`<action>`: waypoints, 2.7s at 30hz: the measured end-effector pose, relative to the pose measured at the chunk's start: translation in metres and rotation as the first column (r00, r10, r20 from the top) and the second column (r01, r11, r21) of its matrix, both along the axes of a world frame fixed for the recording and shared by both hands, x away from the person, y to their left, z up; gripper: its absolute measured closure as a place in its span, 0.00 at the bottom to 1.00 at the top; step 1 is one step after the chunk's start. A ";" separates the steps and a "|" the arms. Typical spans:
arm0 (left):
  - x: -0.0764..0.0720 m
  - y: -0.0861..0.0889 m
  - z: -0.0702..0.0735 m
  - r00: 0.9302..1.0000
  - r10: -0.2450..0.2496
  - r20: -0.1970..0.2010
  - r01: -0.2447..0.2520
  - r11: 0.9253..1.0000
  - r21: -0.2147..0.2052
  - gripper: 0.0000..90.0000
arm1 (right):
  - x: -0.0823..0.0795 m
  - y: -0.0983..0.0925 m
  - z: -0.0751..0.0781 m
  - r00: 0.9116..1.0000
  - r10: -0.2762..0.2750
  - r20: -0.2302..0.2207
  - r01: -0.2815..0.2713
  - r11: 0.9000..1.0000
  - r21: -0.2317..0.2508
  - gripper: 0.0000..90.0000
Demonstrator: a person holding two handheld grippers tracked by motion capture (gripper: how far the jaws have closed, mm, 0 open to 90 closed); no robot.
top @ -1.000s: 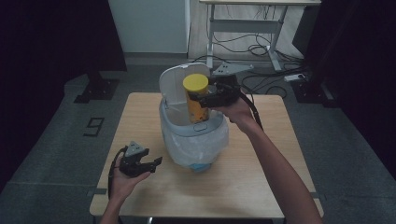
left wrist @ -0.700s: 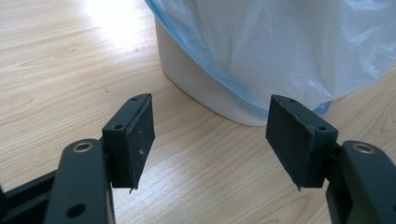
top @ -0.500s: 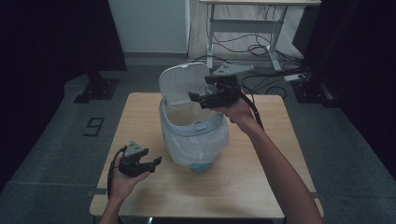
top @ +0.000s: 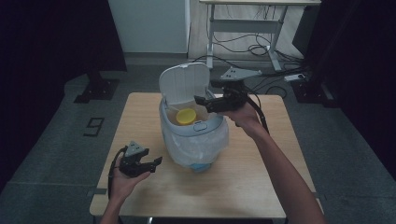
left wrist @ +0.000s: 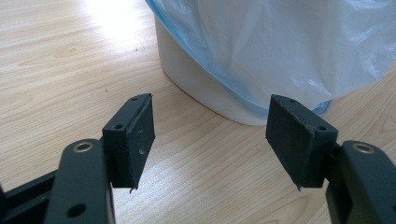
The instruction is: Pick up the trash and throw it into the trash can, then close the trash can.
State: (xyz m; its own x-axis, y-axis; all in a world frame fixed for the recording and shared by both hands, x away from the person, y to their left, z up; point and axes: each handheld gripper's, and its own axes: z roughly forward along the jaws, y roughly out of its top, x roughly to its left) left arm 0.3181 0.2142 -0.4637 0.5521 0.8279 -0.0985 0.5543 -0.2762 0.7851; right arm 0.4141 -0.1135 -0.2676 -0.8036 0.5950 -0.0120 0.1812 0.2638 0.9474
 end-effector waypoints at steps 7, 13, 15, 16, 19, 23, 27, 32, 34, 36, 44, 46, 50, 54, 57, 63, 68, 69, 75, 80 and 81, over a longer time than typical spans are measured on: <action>0.001 -0.002 -0.001 1.000 -0.004 -0.003 0.004 1.000 0.004 0.37 | -0.008 -0.018 -0.006 1.000 -0.006 -0.002 0.006 1.000 0.005 0.15; 0.001 -0.002 -0.001 1.000 -0.005 -0.004 0.005 1.000 0.005 0.37 | -0.017 -0.038 -0.011 1.000 -0.020 0.001 0.020 1.000 0.011 0.15; 0.001 -0.003 -0.001 1.000 -0.005 -0.003 0.005 1.000 0.003 0.37 | -0.020 -0.042 -0.013 1.000 -0.022 0.001 0.022 1.000 0.008 0.16; 0.001 -0.003 0.000 1.000 -0.006 -0.002 0.006 1.000 0.003 0.37 | -0.020 -0.042 -0.013 1.000 -0.022 0.001 0.022 1.000 0.008 0.16; 0.001 -0.004 0.000 1.000 -0.006 -0.003 0.006 1.000 0.005 0.37 | -0.023 -0.048 -0.017 1.000 -0.027 -0.002 0.027 1.000 0.002 0.16; 0.001 -0.003 0.001 1.000 -0.004 0.000 0.004 1.000 0.001 0.37 | -0.027 -0.056 -0.023 1.000 -0.031 -0.004 0.031 1.000 -0.002 0.16; 0.001 -0.002 0.001 1.000 0.000 -0.001 0.000 1.000 0.000 0.37 | -0.029 -0.063 -0.030 0.999 -0.040 -0.007 0.040 0.999 -0.003 0.17; 0.001 -0.001 0.001 1.000 0.000 -0.002 0.000 1.000 0.000 0.37 | -0.035 -0.075 -0.041 0.998 -0.060 -0.009 0.060 0.998 0.001 0.18; 0.001 -0.001 0.001 1.000 0.001 -0.001 -0.001 1.000 -0.003 0.37 | -0.037 -0.079 -0.046 0.998 -0.066 -0.007 0.066 0.998 0.001 0.18; 0.001 -0.002 0.001 1.000 0.001 -0.001 -0.001 1.000 -0.003 0.37 | -0.042 -0.088 -0.057 0.997 -0.080 -0.010 0.080 0.997 0.008 0.19; 0.002 -0.003 0.000 1.000 -0.001 -0.003 0.001 1.000 -0.001 0.37 | -0.050 -0.112 -0.092 0.991 -0.127 -0.031 0.128 0.992 0.010 0.19; 0.002 -0.003 0.000 1.000 -0.002 -0.003 0.002 1.000 -0.001 0.37 | -0.052 -0.117 -0.101 0.990 -0.138 -0.038 0.138 0.990 0.010 0.19; 0.002 -0.003 0.000 1.000 -0.001 -0.004 0.001 1.000 -0.002 0.37 | -0.056 -0.124 -0.111 0.987 -0.153 -0.042 0.154 0.988 0.010 0.19; 0.002 -0.003 0.000 1.000 0.000 -0.005 0.000 1.000 -0.003 0.37 | -0.062 -0.131 -0.125 0.984 -0.175 -0.037 0.175 0.984 -0.004 0.19; 0.002 -0.003 -0.001 1.000 0.001 -0.008 -0.001 1.000 -0.002 0.37 | -0.065 -0.134 -0.137 0.983 -0.178 -0.038 0.178 0.984 -0.007 0.19; 0.002 -0.003 -0.001 1.000 0.001 -0.008 -0.001 1.000 -0.001 0.37 | -0.066 -0.136 -0.151 0.982 -0.182 -0.054 0.182 0.983 0.000 0.19; 0.002 -0.003 -0.001 1.000 0.004 -0.007 -0.004 1.000 -0.006 0.37 | -0.066 -0.138 -0.156 0.981 -0.186 -0.060 0.187 0.982 0.006 0.19; 0.001 -0.003 0.000 1.000 0.004 -0.006 -0.004 1.000 -0.006 0.37 | -0.066 -0.138 -0.156 0.981 -0.187 -0.060 0.188 0.982 0.007 0.19; 0.001 0.000 0.003 1.000 0.009 0.002 -0.008 1.000 -0.016 0.36 | -0.069 -0.140 -0.160 0.979 -0.195 -0.060 0.196 0.981 0.001 0.19; 0.002 0.004 0.008 1.000 0.011 0.001 -0.011 0.999 -0.049 0.35 | -0.072 -0.144 -0.168 0.977 -0.204 -0.069 0.203 0.979 -0.015 0.19; 0.002 0.006 0.011 1.000 0.011 0.002 -0.011 0.998 -0.058 0.34 | -0.073 -0.146 -0.170 0.975 -0.209 -0.071 0.208 0.978 -0.020 0.19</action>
